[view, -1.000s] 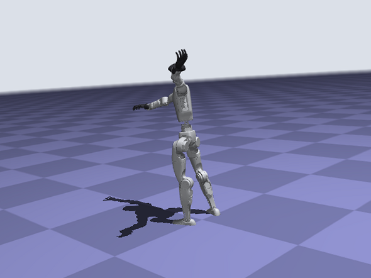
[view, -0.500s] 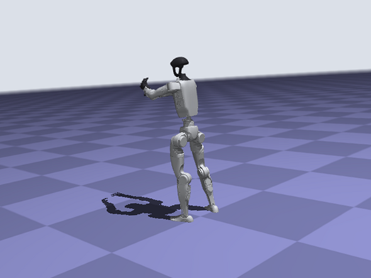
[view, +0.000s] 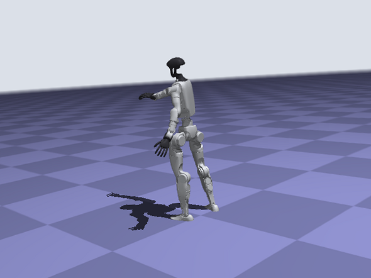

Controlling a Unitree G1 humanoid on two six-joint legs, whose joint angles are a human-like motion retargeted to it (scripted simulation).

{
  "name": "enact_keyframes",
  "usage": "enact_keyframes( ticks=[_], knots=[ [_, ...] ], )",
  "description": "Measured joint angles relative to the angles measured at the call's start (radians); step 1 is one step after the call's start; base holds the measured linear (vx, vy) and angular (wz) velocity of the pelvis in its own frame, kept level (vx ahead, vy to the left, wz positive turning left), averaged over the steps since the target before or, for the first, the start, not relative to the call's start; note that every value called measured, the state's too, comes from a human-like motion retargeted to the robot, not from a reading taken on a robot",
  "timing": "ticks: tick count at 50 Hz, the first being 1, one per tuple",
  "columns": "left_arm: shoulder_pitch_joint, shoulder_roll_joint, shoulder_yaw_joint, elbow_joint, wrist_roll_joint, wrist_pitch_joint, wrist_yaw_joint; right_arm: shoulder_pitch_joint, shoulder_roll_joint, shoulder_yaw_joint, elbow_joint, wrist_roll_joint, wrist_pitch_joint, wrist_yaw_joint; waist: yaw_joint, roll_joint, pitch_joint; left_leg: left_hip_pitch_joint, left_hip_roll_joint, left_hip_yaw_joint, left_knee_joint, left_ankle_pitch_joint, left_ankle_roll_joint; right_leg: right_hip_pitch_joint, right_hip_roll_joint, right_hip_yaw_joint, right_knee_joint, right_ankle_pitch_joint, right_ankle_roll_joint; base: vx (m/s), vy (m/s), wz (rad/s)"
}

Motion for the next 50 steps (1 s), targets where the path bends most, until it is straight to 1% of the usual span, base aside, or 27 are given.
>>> enact_keyframes(
  ticks=[3, 6, 10, 13, 16, 17, 18, 20, 22, 25, 26, 27, 28, 30, 33, 35, 36, 38, 40, 42, 45, 48, 50],
  knots=[
    [0.051, 0.097, 0.270, -0.002, -0.134, -0.014, 0.030, 0.062, -0.075, -0.045, 0.009, 0.018, -0.001, 0.002, 0.073, 0.001, -0.008, -0.006, -0.005, -0.033, 0.000, 0.001, -0.004, 0.018, -0.006, -0.036, -0.002, -0.007, 0.001, 0.07, 0.01, 0.61],
    [0.063, 0.187, 0.522, -0.044, -0.318, -0.061, 0.053, 0.111, -0.131, -0.102, 0.055, 0.013, 0.002, -0.012, 0.130, 0.003, -0.017, -0.012, -0.012, -0.073, -0.006, 0.008, -0.010, 0.041, -0.013, -0.081, -0.010, -0.011, -0.004, 0.05, 0.02, 0.74],
    [0.047, 0.280, 0.761, -0.141, -0.572, -0.137, 0.052, 0.168, -0.211, -0.132, 0.045, 0.078, 0.008, 0.036, 0.170, 0.013, -0.030, -0.024, -0.024, -0.128, -0.018, 0.025, -0.021, 0.067, -0.021, -0.143, -0.019, -0.013, -0.016, 0.03, 0.03, 0.78],
    [0.014, 0.341, 0.869, -0.228, -0.734, -0.228, 0.097, 0.186, -0.254, -0.152, 0.037, 0.107, 0.018, 0.031, 0.180, 0.023, -0.037, -0.037, -0.033, -0.161, -0.018, 0.034, -0.032, 0.080, -0.028, -0.182, -0.023, -0.014, -0.020, 0.00, 0.02, 0.65],
    [-0.037, 0.412, 0.931, -0.328, -0.819, -0.319, 0.161, 0.185, -0.287, -0.151, 0.032, 0.114, 0.026, 0.021, 0.181, 0.037, -0.043, -0.049, -0.040, -0.183, -0.018, 0.042, -0.039, 0.086, -0.033, -0.208, -0.027, -0.012, -0.020, -0.02, 0.02, 0.46],
    [-0.058, 0.439, 0.942, -0.373, -0.838, -0.350, 0.167, 0.182, -0.295, -0.147, 0.030, 0.115, 0.027, 0.020, 0.180, 0.042, -0.046, -0.053, -0.042, -0.187, -0.018, 0.044, -0.041, 0.087, -0.034, -0.215, -0.028, -0.010, -0.020, -0.03, 0.01, 0.31],
    [-0.084, 0.466, 0.948, -0.433, -0.862, -0.384, 0.143, 0.177, -0.300, -0.140, 0.028, 0.117, 0.025, 0.025, 0.177, 0.047, -0.049, -0.056, -0.042, -0.191, -0.018, 0.046, -0.044, 0.087, -0.034, -0.220, -0.030, -0.009, -0.019, -0.04, 0.00, 0.24],
    [-0.130, 0.528, 0.947, -0.503, -0.850, -0.424, 0.205, 0.160, -0.313, -0.124, 0.024, 0.114, 0.031, 0.019, 0.170, 0.063, -0.054, -0.063, -0.045, -0.195, -0.018, 0.050, -0.040, 0.085, -0.035, -0.226, -0.033, -0.005, -0.018, -0.02, 0.00, 0.09],
    [-0.195, 0.603, 0.920, -0.608, -0.819, -0.461, 0.228, 0.132, -0.312, -0.099, 0.019, 0.116, 0.032, 0.020, 0.154, 0.080, -0.060, -0.068, -0.044, -0.196, -0.018, 0.053, -0.040, 0.081, -0.035, -0.228, -0.034, -0.002, -0.017, -0.03, 0.00, 0.01],
    [-0.323, 0.711, 0.834, -0.763, -0.757, -0.509, 0.225, 0.074, -0.295, -0.049, 0.016, 0.118, 0.028, 0.027, 0.117, 0.114, -0.069, -0.075, -0.042, -0.193, -0.018, 0.058, -0.041, 0.073, -0.033, -0.226, -0.035, 0.005, -0.015, -0.06, -0.01, -0.03],
    [-0.369, 0.752, 0.785, -0.775, -0.652, -0.476, 0.209, 0.049, -0.288, -0.029, 0.017, 0.115, 0.021, 0.043, 0.104, 0.129, -0.070, -0.077, -0.041, -0.192, -0.018, 0.060, -0.043, 0.070, -0.032, -0.225, -0.033, 0.007, -0.015, -0.07, 0.00, -0.04],
    [-0.430, 0.783, 0.731, -0.808, -0.590, -0.467, 0.208, 0.021, -0.276, -0.007, 0.019, 0.115, 0.017, 0.052, 0.085, 0.144, -0.070, -0.079, -0.040, -0.192, -0.018, 0.062, -0.044, 0.067, -0.031, -0.224, -0.032, 0.009, -0.015, -0.08, 0.00, -0.03],
    [-0.523, 0.796, 0.664, -0.880, -0.615, -0.504, 0.236, -0.016, -0.252, 0.022, 0.020, 0.119, 0.019, 0.047, 0.058, 0.161, -0.070, -0.082, -0.039, -0.191, -0.018, 0.065, -0.043, 0.063, -0.032, -0.223, -0.030, 0.011, -0.015, -0.08, 0.00, -0.05],
    [-0.726, 0.803, 0.475, -0.970, -0.555, -0.525, 0.271, -0.084, -0.215, 0.080, 0.027, 0.129, 0.015, 0.051, 0.015, 0.199, -0.067, -0.086, -0.038, -0.189, -0.018, 0.070, -0.044, 0.055, -0.032, -0.221, -0.025, 0.014, -0.016, -0.08, 0.00, -0.07],
    [-1.155, 0.731, 0.051, -1.058, -0.373, -0.494, 0.352, -0.142, -0.175, 0.144, 0.024, 0.136, 0.004, 0.059, -0.027, 0.241, -0.064, -0.091, -0.036, -0.184, -0.018, 0.078, -0.047, 0.041, -0.034, -0.214, -0.014, 0.020, -0.017, -0.08, 0.01, -0.10],
    [-1.409, 0.649, -0.205, -1.083, -0.269, -0.450, 0.361, -0.159, -0.144, 0.167, 0.014, 0.132, -0.003, 0.066, -0.058, 0.253, -0.063, -0.096, -0.036, -0.179, -0.018, 0.082, -0.048, 0.030, -0.036, -0.208, -0.008, 0.024, -0.018, -0.08, 0.02, -0.13],
    [-1.512, 0.596, -0.310, -1.079, -0.230, -0.425, 0.345, -0.166, -0.125, 0.173, 0.012, 0.130, -0.006, 0.069, -0.075, 0.255, -0.062, -0.098, -0.036, -0.177, -0.018, 0.083, -0.048, 0.025, -0.037, -0.205, -0.006, 0.027, -0.017, -0.08, 0.02, -0.15],
    [-1.683, 0.476, -0.492, -1.054, -0.167, -0.377, 0.302, -0.181, -0.088, 0.180, 0.012, 0.126, -0.012, 0.074, -0.110, 0.257, -0.057, -0.102, -0.034, -0.171, -0.018, 0.085, -0.048, 0.015, -0.036, -0.197, -0.003, 0.032, -0.016, -0.07, 0.02, -0.19],
    [-1.803, 0.335, -0.638, -0.993, -0.130, -0.329, 0.254, -0.200, -0.051, 0.176, 0.021, 0.124, -0.013, 0.074, -0.141, 0.256, -0.046, -0.105, -0.030, -0.163, -0.018, 0.086, -0.047, 0.006, -0.033, -0.187, -0.002, 0.037, -0.015, -0.07, 0.01, -0.25],
    [-1.847, 0.186, -0.740, -0.903, -0.121, -0.279, 0.200, -0.221, -0.015, 0.177, 0.035, 0.124, -0.011, 0.067, -0.169, 0.258, -0.033, -0.105, -0.029, -0.155, -0.018, 0.086, -0.040, -0.001, -0.031, -0.175, -0.005, 0.044, -0.012, -0.07, 0.02, -0.29],
    [-1.858, -0.043, -0.863, -0.687, -0.134, -0.181, 0.097, -0.257, 0.038, 0.192, 0.057, 0.123, -0.009, 0.052, -0.211, 0.262, -0.010, -0.104, -0.028, -0.138, -0.018, 0.085, -0.029, -0.012, -0.029, -0.154, -0.010, 0.053, -0.007, -0.06, 0.03, -0.36],
    [-1.814, -0.252, -0.939, -0.399, -0.161, -0.077, 0.004, -0.301, 0.108, 0.220, 0.084, 0.101, -0.007, 0.030, -0.263, 0.264, 0.017, -0.102, -0.027, -0.116, -0.018, 0.084, -0.021, -0.025, -0.027, -0.126, -0.013, 0.060, -0.005, -0.05, 0.03, -0.45],
    [-1.759, -0.365, -0.948, -0.225, -0.173, -0.033, -0.002, -0.330, 0.163, 0.209, 0.102, 0.065, -0.001, -0.010, -0.304, 0.262, 0.039, -0.099, -0.026, -0.098, -0.018, 0.082, -0.020, -0.034, -0.026, -0.105, -0.015, 0.064, -0.004, -0.04, 0.03, -0.51]
  ],
)
